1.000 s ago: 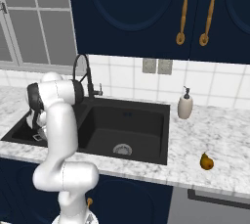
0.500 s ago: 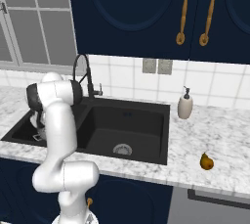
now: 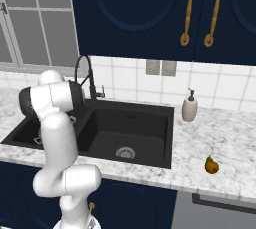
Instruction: Put the colander in the sink, put the pear, mango in the colander, and turn on the sink faucet and pour water over the colander.
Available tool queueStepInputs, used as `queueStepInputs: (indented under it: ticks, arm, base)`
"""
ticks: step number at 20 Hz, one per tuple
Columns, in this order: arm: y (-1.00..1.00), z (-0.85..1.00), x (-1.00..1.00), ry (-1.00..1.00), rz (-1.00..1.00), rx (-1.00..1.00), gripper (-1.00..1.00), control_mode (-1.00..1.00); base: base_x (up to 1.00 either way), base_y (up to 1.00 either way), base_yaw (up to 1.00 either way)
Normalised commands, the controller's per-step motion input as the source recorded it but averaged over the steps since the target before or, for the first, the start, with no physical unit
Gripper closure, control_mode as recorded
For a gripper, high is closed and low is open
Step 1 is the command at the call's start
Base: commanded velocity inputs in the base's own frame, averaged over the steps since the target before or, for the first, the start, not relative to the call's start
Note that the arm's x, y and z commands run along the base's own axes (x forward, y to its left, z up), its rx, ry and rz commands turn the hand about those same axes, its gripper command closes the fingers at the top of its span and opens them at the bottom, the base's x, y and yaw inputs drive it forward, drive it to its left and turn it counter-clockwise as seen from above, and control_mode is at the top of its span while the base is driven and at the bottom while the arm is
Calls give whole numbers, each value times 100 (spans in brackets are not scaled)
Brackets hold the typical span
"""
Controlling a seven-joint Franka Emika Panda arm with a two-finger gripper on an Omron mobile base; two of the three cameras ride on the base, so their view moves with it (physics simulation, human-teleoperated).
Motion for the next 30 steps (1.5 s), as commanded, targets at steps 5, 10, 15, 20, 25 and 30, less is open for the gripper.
queueStepInputs:
  ticks: [5, 10, 15, 20, 25, 30]
  arm:
    - [34, 100, -100, -16, 0, 0, -100, -100]
    - [53, 100, -88, 3, 0, 0, -100, -100]
    - [30, 100, -66, 13, 0, 0, -100, -100]
    - [-10, 100, -95, 9, 0, 0, -100, -100]
    - [-61, 91, -70, 14, 1, 0, -100, -100]
    - [-96, 51, -3, 17, 0, 0, -100, -100]
  base:
    - [0, 0, 0]
    - [0, 0, 0]
    - [0, 0, 0]
    - [0, 0, 0]
    - [0, 0, 0]
    - [0, 0, 0]
